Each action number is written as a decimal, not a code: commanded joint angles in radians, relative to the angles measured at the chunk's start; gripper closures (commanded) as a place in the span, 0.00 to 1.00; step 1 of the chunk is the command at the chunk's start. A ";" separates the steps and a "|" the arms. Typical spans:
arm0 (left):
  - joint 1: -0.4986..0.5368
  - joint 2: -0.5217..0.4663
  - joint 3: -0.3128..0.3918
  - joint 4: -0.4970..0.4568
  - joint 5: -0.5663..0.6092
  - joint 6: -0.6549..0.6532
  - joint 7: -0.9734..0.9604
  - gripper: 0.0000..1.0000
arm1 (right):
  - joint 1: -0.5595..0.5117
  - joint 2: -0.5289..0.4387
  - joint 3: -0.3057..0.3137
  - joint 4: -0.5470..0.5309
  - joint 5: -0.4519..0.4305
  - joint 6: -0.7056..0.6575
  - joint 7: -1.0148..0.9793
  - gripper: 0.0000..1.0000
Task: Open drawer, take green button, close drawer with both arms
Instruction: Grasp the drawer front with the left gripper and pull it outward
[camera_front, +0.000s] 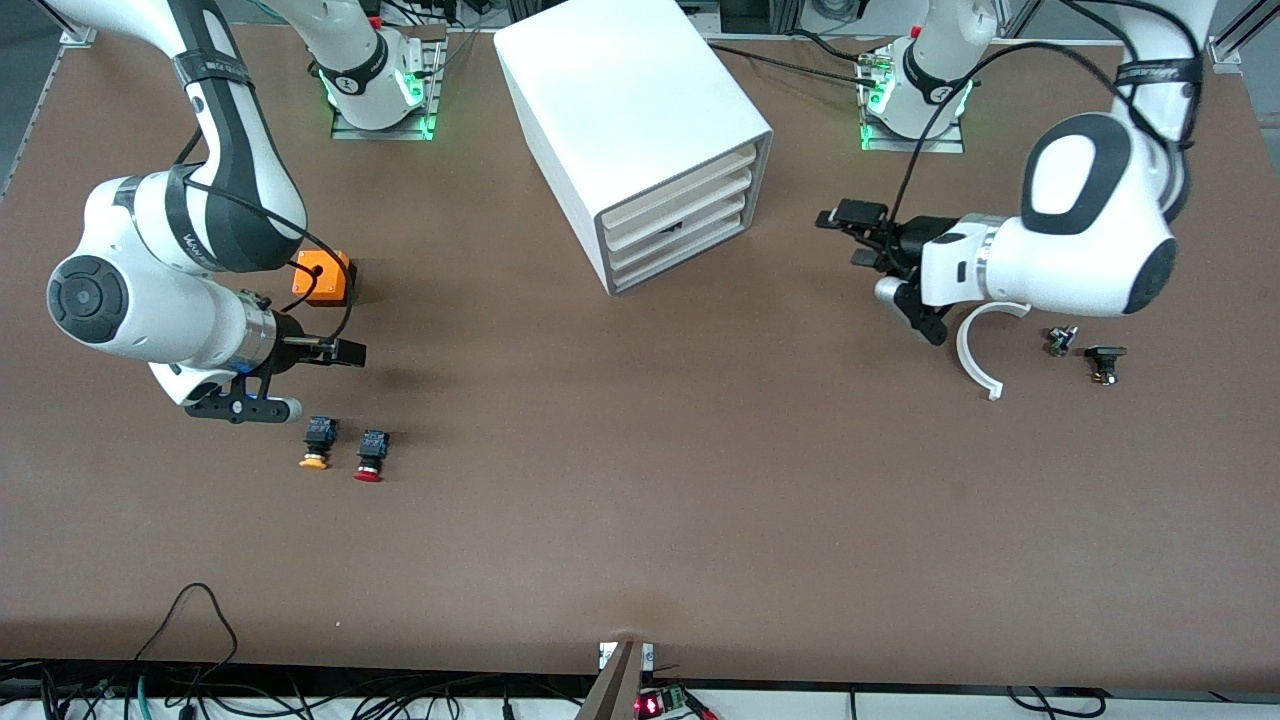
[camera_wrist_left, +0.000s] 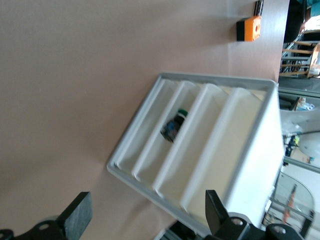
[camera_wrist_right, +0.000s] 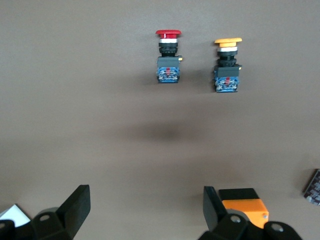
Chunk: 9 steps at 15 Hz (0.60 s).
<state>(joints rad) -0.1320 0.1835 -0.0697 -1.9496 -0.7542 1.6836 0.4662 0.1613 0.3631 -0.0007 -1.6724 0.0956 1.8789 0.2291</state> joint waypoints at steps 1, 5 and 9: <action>0.003 -0.016 -0.064 -0.142 -0.126 0.170 0.121 0.00 | 0.056 0.005 -0.002 0.025 0.010 -0.003 0.114 0.00; 0.003 0.045 -0.101 -0.253 -0.342 0.278 0.357 0.00 | 0.122 0.007 -0.002 0.068 0.010 -0.012 0.254 0.00; 0.003 0.158 -0.101 -0.314 -0.539 0.280 0.635 0.01 | 0.170 0.010 -0.002 0.105 0.010 -0.026 0.369 0.00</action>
<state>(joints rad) -0.1334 0.2843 -0.1693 -2.2422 -1.2000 1.9583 0.9635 0.3093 0.3628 0.0021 -1.6045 0.0958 1.8765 0.5403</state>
